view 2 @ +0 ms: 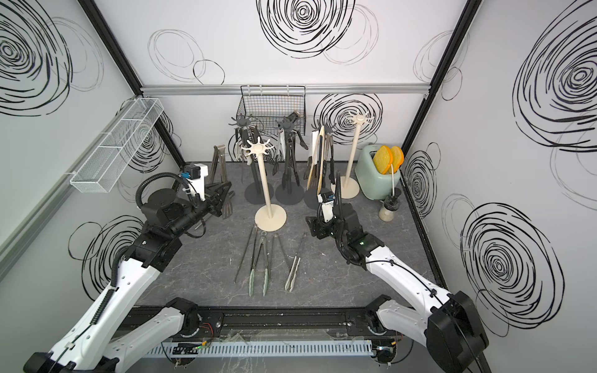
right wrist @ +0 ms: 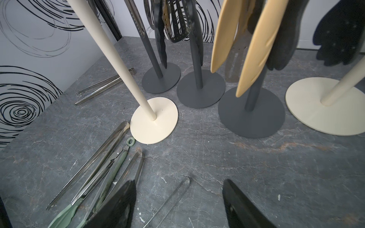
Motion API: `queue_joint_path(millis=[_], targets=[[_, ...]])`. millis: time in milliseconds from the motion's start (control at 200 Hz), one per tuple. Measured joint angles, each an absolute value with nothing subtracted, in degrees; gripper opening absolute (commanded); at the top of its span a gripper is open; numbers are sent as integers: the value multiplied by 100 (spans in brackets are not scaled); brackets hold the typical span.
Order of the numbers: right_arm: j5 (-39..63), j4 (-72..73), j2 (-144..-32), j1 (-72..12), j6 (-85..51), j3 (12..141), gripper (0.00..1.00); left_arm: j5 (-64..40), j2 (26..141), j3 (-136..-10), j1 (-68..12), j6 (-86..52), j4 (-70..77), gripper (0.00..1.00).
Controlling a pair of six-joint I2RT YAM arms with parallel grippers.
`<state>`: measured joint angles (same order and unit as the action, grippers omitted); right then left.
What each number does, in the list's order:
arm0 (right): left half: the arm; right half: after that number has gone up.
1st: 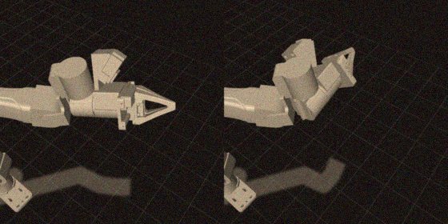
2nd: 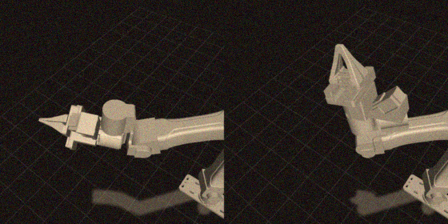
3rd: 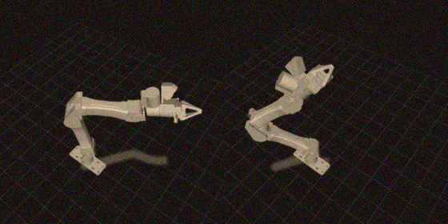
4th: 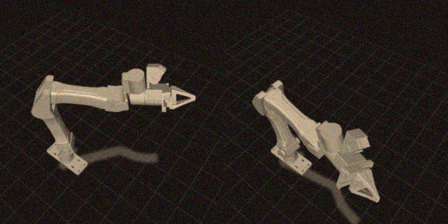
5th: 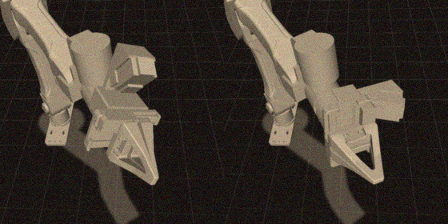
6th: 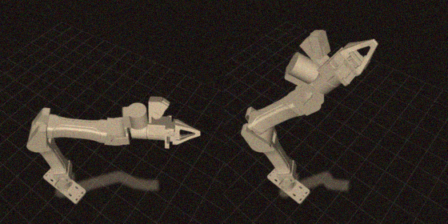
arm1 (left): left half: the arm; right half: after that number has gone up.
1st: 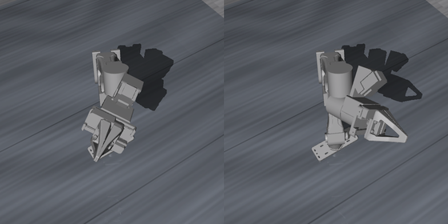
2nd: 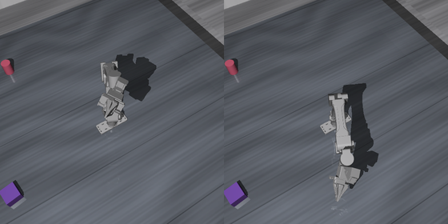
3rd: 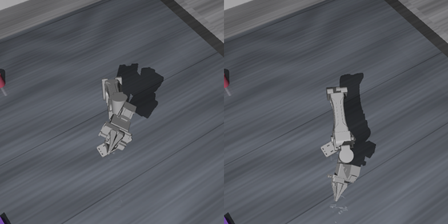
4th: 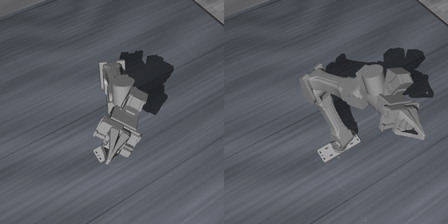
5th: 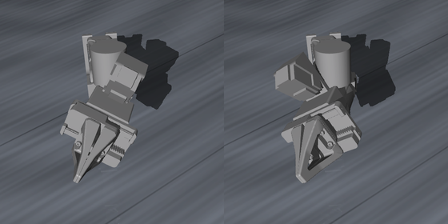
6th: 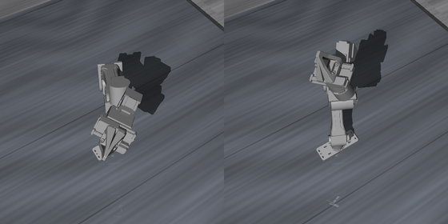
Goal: Hang food tongs on kitchen utensil racks
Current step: Hang the food tongs on the rack.
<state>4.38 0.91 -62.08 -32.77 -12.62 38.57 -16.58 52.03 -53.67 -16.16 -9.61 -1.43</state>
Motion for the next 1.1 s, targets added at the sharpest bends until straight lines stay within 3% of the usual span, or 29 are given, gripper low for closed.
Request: queue_joint_path(millis=[1101], targets=[[657,95,-6211,-3208,-1253,3857,71,-2185,6587,-5745,-1765,-919,489,0]])
